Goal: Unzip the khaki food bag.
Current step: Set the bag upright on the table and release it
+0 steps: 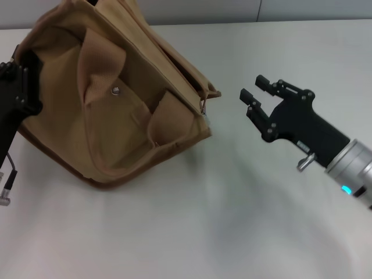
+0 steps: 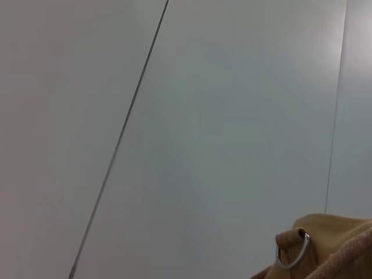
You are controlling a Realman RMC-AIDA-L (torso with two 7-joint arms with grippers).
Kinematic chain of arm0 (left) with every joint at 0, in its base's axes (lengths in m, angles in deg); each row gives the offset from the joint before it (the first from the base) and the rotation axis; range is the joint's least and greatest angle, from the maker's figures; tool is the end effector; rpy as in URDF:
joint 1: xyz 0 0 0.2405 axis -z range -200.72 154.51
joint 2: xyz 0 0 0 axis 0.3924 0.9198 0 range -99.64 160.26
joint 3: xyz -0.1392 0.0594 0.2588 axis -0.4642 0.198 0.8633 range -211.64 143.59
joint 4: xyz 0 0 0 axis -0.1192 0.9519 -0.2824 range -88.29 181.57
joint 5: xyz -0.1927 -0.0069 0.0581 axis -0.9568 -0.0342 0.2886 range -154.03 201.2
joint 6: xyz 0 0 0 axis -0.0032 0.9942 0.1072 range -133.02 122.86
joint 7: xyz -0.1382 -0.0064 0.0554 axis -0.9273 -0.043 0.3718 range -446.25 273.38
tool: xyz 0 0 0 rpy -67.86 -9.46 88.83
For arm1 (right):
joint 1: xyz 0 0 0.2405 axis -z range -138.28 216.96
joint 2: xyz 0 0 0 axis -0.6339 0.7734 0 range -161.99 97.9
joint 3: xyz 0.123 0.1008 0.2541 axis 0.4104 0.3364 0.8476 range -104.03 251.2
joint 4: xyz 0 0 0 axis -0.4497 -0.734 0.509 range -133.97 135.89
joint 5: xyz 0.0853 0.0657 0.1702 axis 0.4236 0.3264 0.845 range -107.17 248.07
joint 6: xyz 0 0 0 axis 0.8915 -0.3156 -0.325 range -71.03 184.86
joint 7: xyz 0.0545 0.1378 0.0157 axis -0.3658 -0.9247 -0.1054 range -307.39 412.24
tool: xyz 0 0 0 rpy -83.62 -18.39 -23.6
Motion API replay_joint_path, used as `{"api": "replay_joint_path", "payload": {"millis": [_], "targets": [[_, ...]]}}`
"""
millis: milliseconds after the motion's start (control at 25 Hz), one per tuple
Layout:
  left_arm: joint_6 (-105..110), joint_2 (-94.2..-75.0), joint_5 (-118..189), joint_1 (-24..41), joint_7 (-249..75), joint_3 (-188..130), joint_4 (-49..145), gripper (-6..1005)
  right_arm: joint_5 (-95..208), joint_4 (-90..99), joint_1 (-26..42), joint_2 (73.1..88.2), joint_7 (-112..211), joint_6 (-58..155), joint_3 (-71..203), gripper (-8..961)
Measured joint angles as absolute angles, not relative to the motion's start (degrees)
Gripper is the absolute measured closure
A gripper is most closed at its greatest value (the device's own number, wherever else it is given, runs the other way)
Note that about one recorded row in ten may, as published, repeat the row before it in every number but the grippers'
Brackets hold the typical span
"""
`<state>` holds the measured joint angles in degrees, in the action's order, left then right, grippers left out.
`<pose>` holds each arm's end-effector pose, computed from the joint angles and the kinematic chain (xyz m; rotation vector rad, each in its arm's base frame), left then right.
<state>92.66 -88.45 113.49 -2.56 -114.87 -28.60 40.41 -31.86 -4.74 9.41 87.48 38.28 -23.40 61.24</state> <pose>-0.3281 0.2780 -0.0198 -1.6478 -0.5095 -1.2489 0.2940 0.3177 -0.0890 -2.1417 0.2518 0.8949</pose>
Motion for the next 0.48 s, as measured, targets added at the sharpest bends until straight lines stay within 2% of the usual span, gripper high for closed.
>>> {"api": "replay_joint_path", "payload": {"millis": [200, 400, 480], "targets": [[92.54, -88.43, 113.49, -2.85, -115.69, -28.58, 40.88, 828, -38.87, 2.24, 6.75, 87.38, 27.66, -21.89, 58.97, 658], [92.46, -88.43, 113.49, -3.04, -115.78, -28.58, 40.87, 824, -40.98, 3.32, 3.99, 87.4, 23.87, -18.37, 57.17, 468], [92.42, -88.45, 113.49, -3.05, -115.79, -28.58, 40.86, 822, -40.99, 3.18, 3.41, 87.45, 23.75, -17.6, 57.08, 470]]}}
